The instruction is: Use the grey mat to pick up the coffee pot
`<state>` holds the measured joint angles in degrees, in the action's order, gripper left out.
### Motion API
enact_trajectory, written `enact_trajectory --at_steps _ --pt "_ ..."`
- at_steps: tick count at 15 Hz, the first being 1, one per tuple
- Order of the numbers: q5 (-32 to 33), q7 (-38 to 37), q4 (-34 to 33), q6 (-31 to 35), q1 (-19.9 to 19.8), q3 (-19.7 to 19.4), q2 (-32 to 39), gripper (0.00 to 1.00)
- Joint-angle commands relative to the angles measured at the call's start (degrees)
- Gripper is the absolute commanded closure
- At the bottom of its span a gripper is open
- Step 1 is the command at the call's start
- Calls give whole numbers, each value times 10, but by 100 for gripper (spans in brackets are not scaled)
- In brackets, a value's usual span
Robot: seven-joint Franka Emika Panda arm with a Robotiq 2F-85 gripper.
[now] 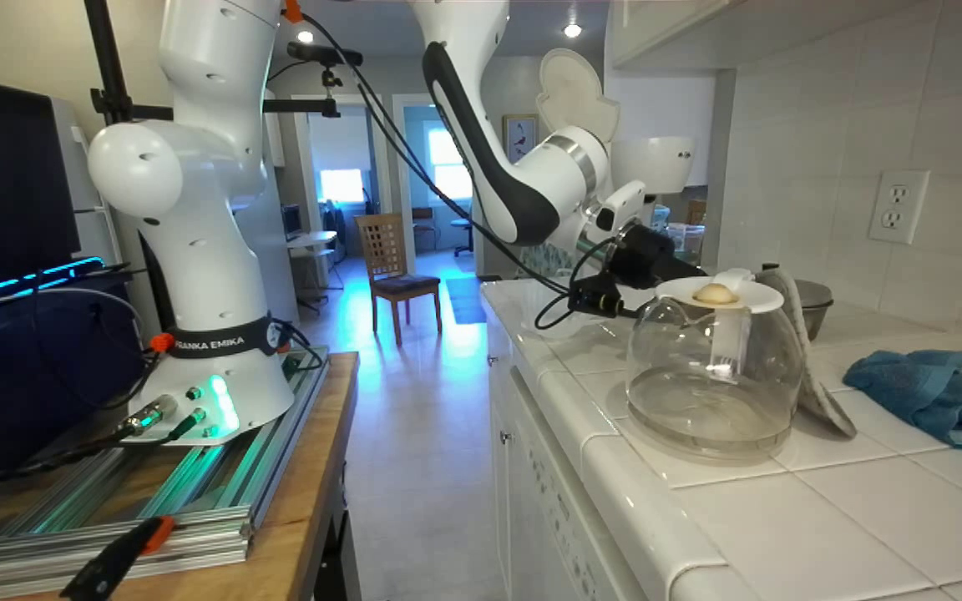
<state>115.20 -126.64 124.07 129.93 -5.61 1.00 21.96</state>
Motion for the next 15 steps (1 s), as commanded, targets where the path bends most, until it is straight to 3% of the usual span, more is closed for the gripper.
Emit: enact_trajectory --at_steps 1,7,15 --pt "-2 20 -26 56 -15 3 7 0" --pt "-40 45 -44 159 -29 6 -2 0" --pt "-206 165 -40 256 -32 1 -13 0"
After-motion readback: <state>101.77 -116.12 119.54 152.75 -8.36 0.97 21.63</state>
